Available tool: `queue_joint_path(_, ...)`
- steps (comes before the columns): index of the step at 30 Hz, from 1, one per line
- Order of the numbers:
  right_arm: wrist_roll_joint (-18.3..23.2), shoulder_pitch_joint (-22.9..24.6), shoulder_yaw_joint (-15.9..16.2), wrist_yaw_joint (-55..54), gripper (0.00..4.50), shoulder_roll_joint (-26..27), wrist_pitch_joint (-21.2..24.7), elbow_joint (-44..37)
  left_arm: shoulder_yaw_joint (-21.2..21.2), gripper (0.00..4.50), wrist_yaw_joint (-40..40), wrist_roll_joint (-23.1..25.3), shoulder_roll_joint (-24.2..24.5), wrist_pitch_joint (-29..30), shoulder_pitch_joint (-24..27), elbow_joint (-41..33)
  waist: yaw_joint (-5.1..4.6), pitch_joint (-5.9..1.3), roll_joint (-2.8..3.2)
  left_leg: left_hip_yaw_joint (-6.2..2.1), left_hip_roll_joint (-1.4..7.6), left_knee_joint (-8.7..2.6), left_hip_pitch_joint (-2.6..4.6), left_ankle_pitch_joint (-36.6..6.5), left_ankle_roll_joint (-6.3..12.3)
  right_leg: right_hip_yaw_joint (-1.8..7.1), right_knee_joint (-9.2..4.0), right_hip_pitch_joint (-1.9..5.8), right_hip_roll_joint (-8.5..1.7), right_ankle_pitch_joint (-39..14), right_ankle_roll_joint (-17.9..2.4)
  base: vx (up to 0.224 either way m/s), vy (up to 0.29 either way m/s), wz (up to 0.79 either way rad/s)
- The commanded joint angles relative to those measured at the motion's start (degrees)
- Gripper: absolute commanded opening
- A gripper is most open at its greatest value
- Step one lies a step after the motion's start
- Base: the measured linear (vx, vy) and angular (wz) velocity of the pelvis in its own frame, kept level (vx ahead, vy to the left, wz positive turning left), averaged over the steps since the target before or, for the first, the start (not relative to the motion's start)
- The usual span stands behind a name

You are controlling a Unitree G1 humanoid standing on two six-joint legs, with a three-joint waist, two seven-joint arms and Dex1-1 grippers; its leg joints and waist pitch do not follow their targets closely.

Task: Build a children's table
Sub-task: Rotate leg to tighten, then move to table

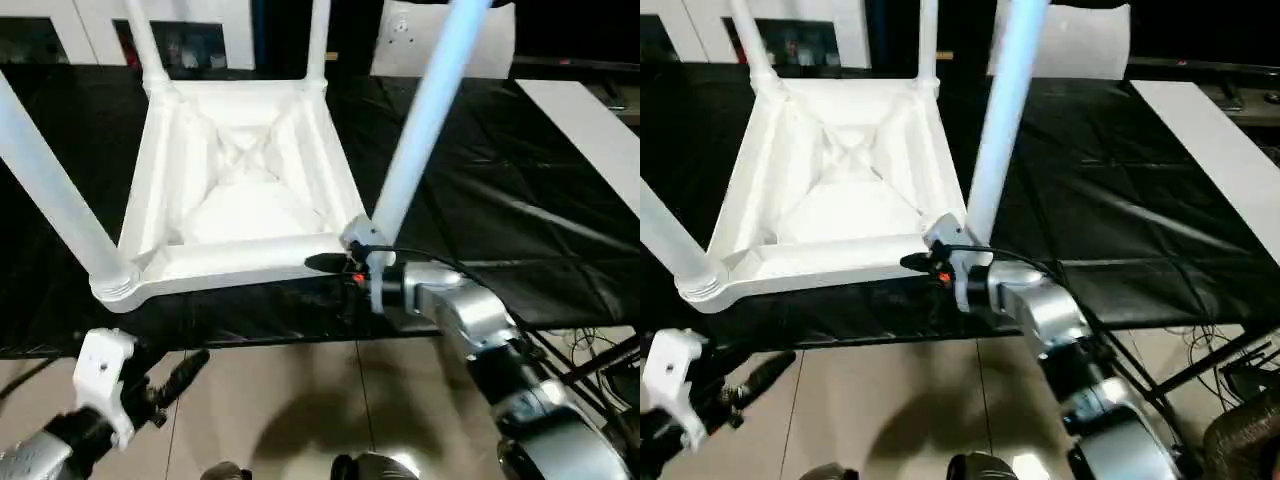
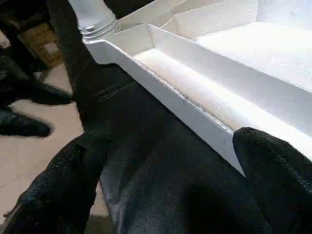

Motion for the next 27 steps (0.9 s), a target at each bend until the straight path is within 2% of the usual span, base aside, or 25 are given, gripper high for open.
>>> queue_joint_path(1,-3.0,-2.1,-1.9,-6.7,4.50,0.6,-3.8,5.2,0.4,3.24,0.5,0.5,-0.4,-1.3,-0.1,-0.1,0.42,-2.19,0.98,-1.23,3.62,-4.60,0.25,-16.8,1.13,4.30,-5.97,2.00,-6.00,-29.9,-7.9,-0.068,-0.009,0.02)
queue_joint_path(3,-3.1,-2.3,-2.0,-7.2,4.50,0.8,-4.1,5.6,0.4,3.28,0.7,0.6,-0.5,-1.5,-0.1,-0.1,0.59,-2.06,1.00,-1.20,3.52,-4.53,0.78,-18.4,0.47,4.24,-6.44,1.61,-5.78,-31.9,-6.7,-0.034,-0.005,0.01)
queue_joint_path(5,-4.0,-4.7,-5.2,-14.3,4.50,2.1,-9.5,10.9,1.4,3.59,3.3,-0.2,-2.3,-3.2,-1.8,-0.6,0.56,-2.02,1.17,-1.22,3.62,-4.61,0.97,-20.0,0.02,4.13,-6.42,1.41,-5.59,-31.4,-6.7,0.000,0.000,0.00)
queue_joint_path(6,-4.1,-5.6,-6.6,-17.2,4.50,2.5,-11.6,12.6,1.7,3.59,4.6,-0.1,-3.1,-4.5,-2.6,-0.8,0.71,-2.06,1.40,-1.31,3.72,-4.65,0.97,-20.6,-0.55,3.98,-6.36,1.33,-5.64,-30.9,-6.7,-0.056,0.019,0.02)
queue_joint_path(8,-4.0,-6.3,-7.7,-19.0,4.50,2.7,-13.2,13.9,2.0,3.70,6.2,0.2,-4.1,-5.8,-3.2,-1.1,1.02,-2.08,1.42,-1.31,3.62,-4.69,1.14,-22.1,-0.87,3.73,-6.34,1.40,-5.37,-30.4,-6.3,0.000,0.000,0.00)
queue_joint_path(10,-3.2,-6.7,-9.2,-19.6,4.50,3.1,-15.2,14.3,2.0,3.92,9.1,0.3,-5.8,-5.7,-4.5,-4.3,1.10,-2.16,1.34,-1.38,3.79,-4.99,0.54,-22.1,-0.84,3.82,-5.95,1.88,-5.51,-28.7,-6.1,0.000,0.000,0.00)
queue_joint_path(12,-2.5,-6.5,-10.2,-19.6,4.50,3.3,-16.9,13.6,1.7,4.04,12.0,1.0,-7.4,-5.6,-5.8,-7.1,1.30,-2.34,1.17,-1.21,3.89,-4.91,0.65,-21.4,-0.73,4.00,-5.81,1.73,-5.47,-26.7,-6.6,0.000,0.000,0.00)
queue_joint_path(14,-0.5,-4.9,-11.5,-17.5,4.50,3.4,-15.9,9.5,0.8,4.19,15.6,3.0,-9.0,-4.7,-6.9,-8.9,1.30,-2.51,0.66,-1.06,3.87,-4.89,0.24,-19.3,0.09,4.19,-5.43,2.11,-5.49,-24.2,-7.1,0.000,0.000,0.00)
queue_joint_path(16,0.5,-3.4,-11.7,-16.2,4.50,3.3,-14.4,6.6,0.3,4.28,17.2,4.1,-9.7,-3.8,-7.0,-9.4,1.38,-2.64,0.56,-0.95,3.81,-4.86,-0.23,-16.6,1.14,4.35,-5.09,2.39,-5.59,-22.8,-7.0,0.000,0.000,0.00)
queue_joint_path(17,2.6,0.6,-11.6,-14.7,4.50,2.7,-10.1,-1.0,-0.9,4.28,19.3,5.5,-11.1,-2.9,-7.1,-10.3,1.33,-2.75,0.38,-0.90,3.76,-4.80,-0.53,-15.1,1.75,4.30,-5.02,2.60,-5.59,-22.8,-6.7,0.000,0.000,0.00)
queue_joint_path(18,2.6,0.6,-11.6,-14.7,4.50,2.7,-10.1,-1.0,-0.9,4.28,19.3,5.5,-11.1,-2.9,-7.1,-10.3,1.76,-3.09,0.41,-0.79,4.00,-4.65,-0.35,-12.4,2.00,4.57,-4.84,2.63,-5.52,-20.3,-5.7,0.054,-0.002,0.00)
queue_joint_path(19,3.6,3.4,-11.2,-14.4,4.50,2.3,-7.5,-5.9,-1.9,4.28,20.1,6.1,-11.7,-2.7,-7.1,-10.7,1.81,-3.39,0.48,-0.57,3.94,-4.45,0.08,-10.3,2.35,4.67,-4.71,2.32,-5.18,-16.5,-6.5,0.099,-0.012,0.08)
queue_joint_path(20,4.8,7.0,-10.2,-14.3,4.50,1.5,-4.5,-11.9,-3.1,4.28,21.1,7.2,-12.4,-3.0,-7.0,-11.2,1.84,-3.62,0.55,-0.56,4.01,-4.38,0.11,-9.2,2.62,4.66,-4.27,2.32,-5.10,-13.9,-7.4,0.099,-0.012,0.08)
queue_joint_path(21,5.5,11.5,-8.8,-14.8,4.50,0.3,-2.3,-18.4,-4.7,4.28,22.1,8.3,-13.0,-2.8,-6.9,-12.0,2.12,-3.79,0.64,-0.47,4.10,-4.27,0.14,-6.8,3.05,4.64,-3.93,2.45,-4.85,-9.0,-7.8,0.108,-0.008,0.07)
queue_joint_path(22,5.9,14.5,-7.9,-15.2,4.50,-0.5,-1.0,-22.7,-5.8,4.28,22.7,9.1,-13.5,-2.8,-6.8,-12.6,2.35,-3.93,0.50,-0.49,4.24,-4.18,0.09,-5.4,3.31,4.61,-3.69,2.61,-4.83,-6.3,-7.9,0.099,0.005,0.01)
queue_joint_path(23,6.0,16.3,-7.3,-15.4,4.50,-1.0,-0.4,-25.2,-6.4,4.28,23.0,9.6,-13.8,-2.8,-6.5,-12.9,2.46,-4.35,0.59,-0.47,4.18,-3.96,-0.09,-2.2,3.79,4.53,-2.86,2.92,-4.86,-1.2,-9.1,0.099,0.005,0.01)
queue_joint_path(24,6.7,19.8,-6.6,-15.7,4.50,-2.1,1.0,-29.9,-7.5,4.28,23.6,10.3,-14.2,-2.5,-6.5,-13.4,2.34,-4.40,0.38,-0.46,4.04,-3.98,-0.39,-1.1,4.13,4.49,-2.81,3.19,-4.84,0.4,-9.6,0.074,0.006,-0.01)
queue_joint_path(25,7.1,26.6,-6.1,-17.8,4.50,-3.6,2.6,-37.7,-8.8,4.28,24.3,11.3,-14.7,-2.8,-6.3,-13.7,2.78,-4.46,0.33,-0.25,4.06,-3.58,-0.19,0.9,5.16,4.71,-2.69,3.21,-4.94,4.4,-10.0,0.059,0.003,0.02)
queue_joint_path(26,7.1,31.6,-6.0,-19.2,4.50,-4.4,3.1,-43.2,-9.8,4.28,24.6,11.7,-14.9,-2.9,-6.0,-13.9,2.80,-4.36,0.65,-0.28,4.05,-3.59,-0.31,1.4,5.31,4.80,-2.59,3.27,-4.92,5.5,-10.0,0.059,0.003,0.02)
queue_joint_path(27,6.8,33.4,-6.2,-19.9,4.50,-4.4,2.9,-44.8,-10.1,4.28,24.6,12.2,-14.6,-3.2,-5.9,-13.9,2.89,-4.18,0.57,-0.17,4.12,-3.68,-0.39,0.4,5.44,4.70,-2.77,3.27,-4.93,5.1,-9.8,0.000,0.000,0.00)
